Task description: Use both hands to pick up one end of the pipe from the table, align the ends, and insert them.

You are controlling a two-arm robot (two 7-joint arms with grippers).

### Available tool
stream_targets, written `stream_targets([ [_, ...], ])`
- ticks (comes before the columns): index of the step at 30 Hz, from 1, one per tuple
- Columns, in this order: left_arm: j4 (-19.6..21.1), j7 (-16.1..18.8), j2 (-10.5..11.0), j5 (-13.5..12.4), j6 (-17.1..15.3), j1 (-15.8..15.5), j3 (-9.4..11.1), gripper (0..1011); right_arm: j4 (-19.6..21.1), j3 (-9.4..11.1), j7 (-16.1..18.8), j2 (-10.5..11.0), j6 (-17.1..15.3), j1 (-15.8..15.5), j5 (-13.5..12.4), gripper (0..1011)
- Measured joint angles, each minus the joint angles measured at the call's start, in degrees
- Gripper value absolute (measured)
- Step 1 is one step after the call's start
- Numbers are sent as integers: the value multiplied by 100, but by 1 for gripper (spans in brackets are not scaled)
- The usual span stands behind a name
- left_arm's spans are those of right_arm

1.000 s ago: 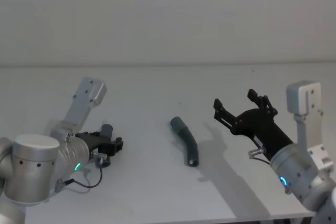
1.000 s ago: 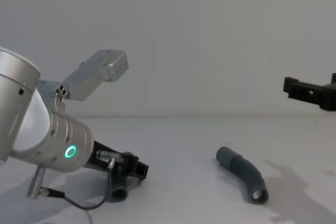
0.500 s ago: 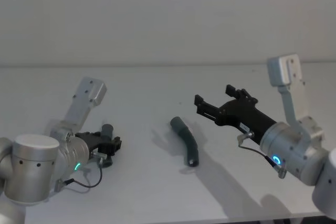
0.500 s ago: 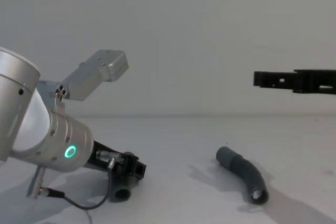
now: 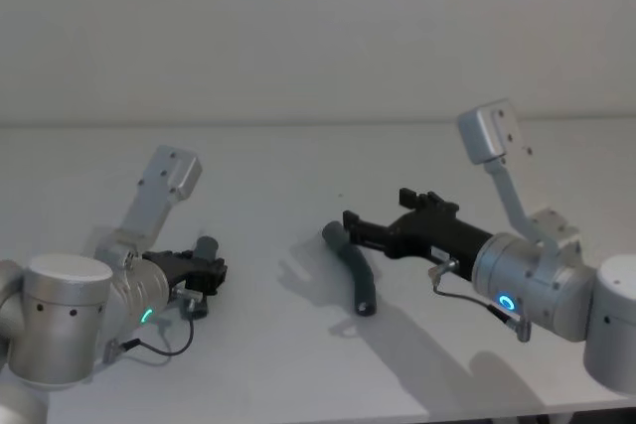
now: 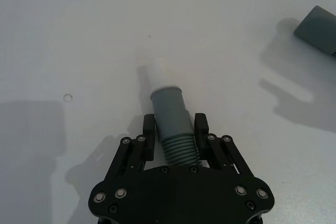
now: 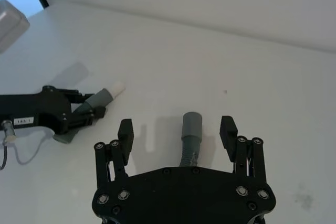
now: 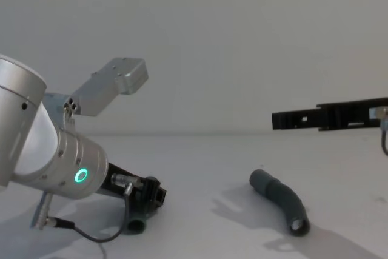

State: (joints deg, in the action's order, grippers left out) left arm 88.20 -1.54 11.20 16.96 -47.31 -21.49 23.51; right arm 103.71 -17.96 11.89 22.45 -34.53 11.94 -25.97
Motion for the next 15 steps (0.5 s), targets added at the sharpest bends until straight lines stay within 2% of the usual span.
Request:
stream_targets([
  [15,0,-1,0,0,-1,0,0,354,-289,-172,-122,-104,-169,207,165,1000],
])
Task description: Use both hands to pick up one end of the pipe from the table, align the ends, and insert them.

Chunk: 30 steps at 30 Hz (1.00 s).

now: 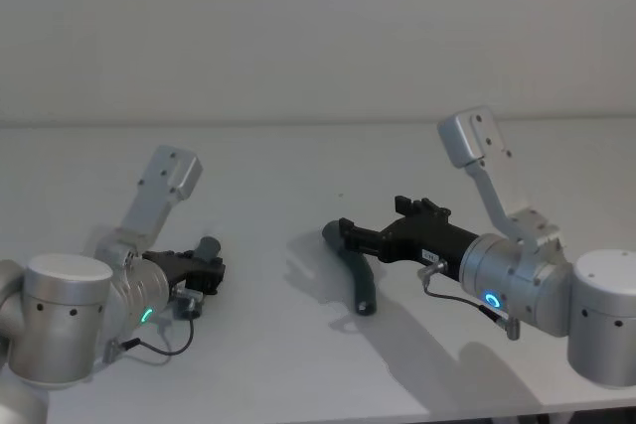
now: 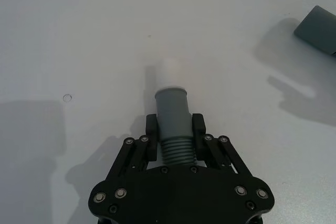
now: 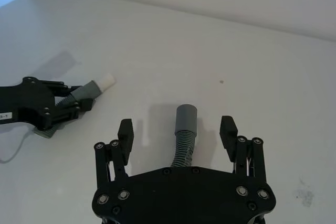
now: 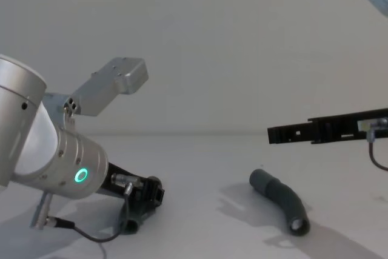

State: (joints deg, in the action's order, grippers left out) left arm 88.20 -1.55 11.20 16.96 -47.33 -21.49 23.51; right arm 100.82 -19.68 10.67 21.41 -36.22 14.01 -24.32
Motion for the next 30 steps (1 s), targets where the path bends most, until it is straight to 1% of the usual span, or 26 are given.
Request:
stream_targets([
  [9,0,0,0,0,-2,0,0,344,-139,1,-43,-81,-207,57,11,1000],
  [17,0,1,0,0,-4,0,0,343,-261,-26,-5,-85,-407,109,11,1000],
  [30,0,1,0,0,-4,0,0,343,-600,-153,26,-123,-432,263,184,1000],
])
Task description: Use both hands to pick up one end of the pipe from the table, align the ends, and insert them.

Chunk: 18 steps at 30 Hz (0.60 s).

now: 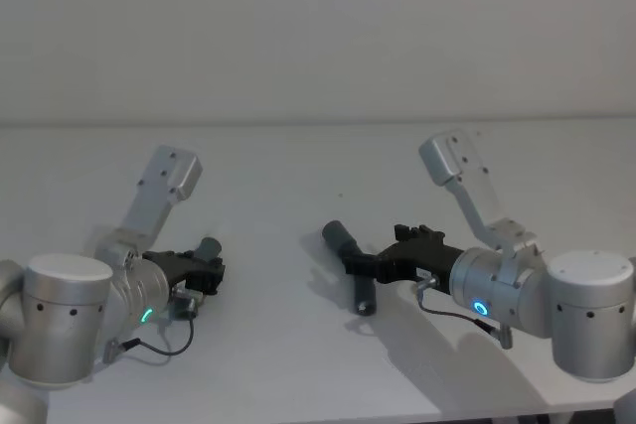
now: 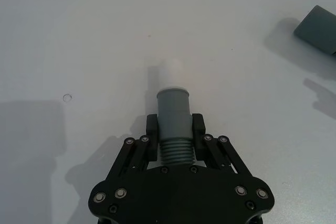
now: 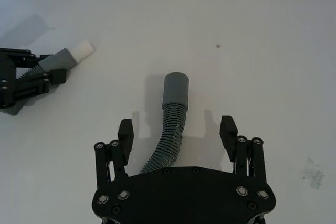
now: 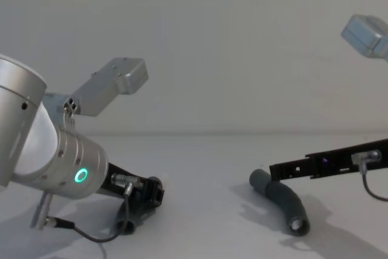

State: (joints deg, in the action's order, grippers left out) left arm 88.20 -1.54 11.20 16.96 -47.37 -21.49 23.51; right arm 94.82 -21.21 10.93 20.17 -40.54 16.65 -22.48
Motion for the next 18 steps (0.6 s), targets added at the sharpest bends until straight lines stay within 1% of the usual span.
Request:
stream_targets([
  [18,0,0,0,0,0,0,0,343,-291,-109,-60,-170,-18,125,190,1000],
])
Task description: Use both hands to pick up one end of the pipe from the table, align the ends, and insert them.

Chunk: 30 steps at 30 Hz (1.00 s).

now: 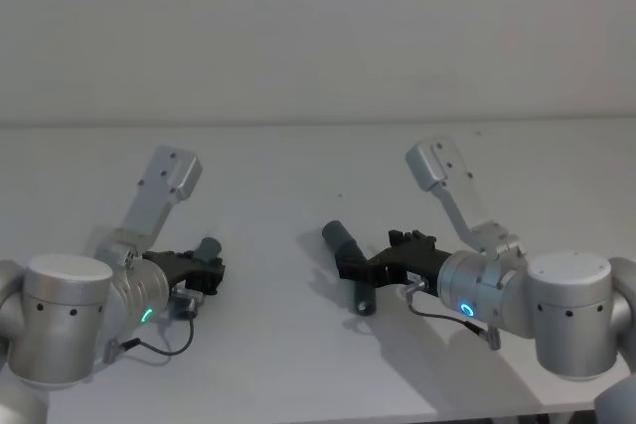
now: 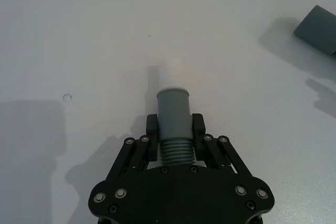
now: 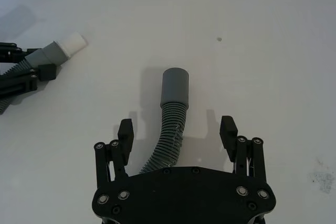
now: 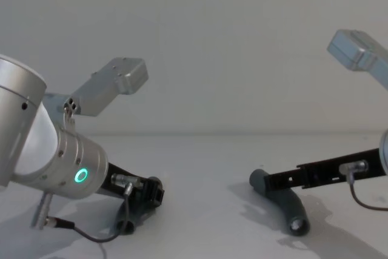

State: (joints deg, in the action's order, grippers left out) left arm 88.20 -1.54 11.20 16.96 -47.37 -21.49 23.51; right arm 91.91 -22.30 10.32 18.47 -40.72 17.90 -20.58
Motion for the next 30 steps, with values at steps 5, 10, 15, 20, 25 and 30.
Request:
stream_targets([
  [5,0,0,0,0,0,0,0,344,-72,-12,-27,-46,-35,30,47,1000],
  [10,0,0,0,0,0,0,0,343,-134,-22,-43,-86,-61,54,85,1000],
  [15,0,0,0,0,0,0,0,343,-196,-30,-68,-139,-83,77,121,1000],
  [20,0,0,0,0,1,0,0,343,-265,-44,-92,-208,-103,99,163,1000],
  [25,0,-1,0,0,1,0,0,343,-322,-57,-106,-248,-108,114,196,1000],
  [30,0,-1,0,0,1,0,0,343,-368,-68,-109,-280,-109,128,223,1000],
])
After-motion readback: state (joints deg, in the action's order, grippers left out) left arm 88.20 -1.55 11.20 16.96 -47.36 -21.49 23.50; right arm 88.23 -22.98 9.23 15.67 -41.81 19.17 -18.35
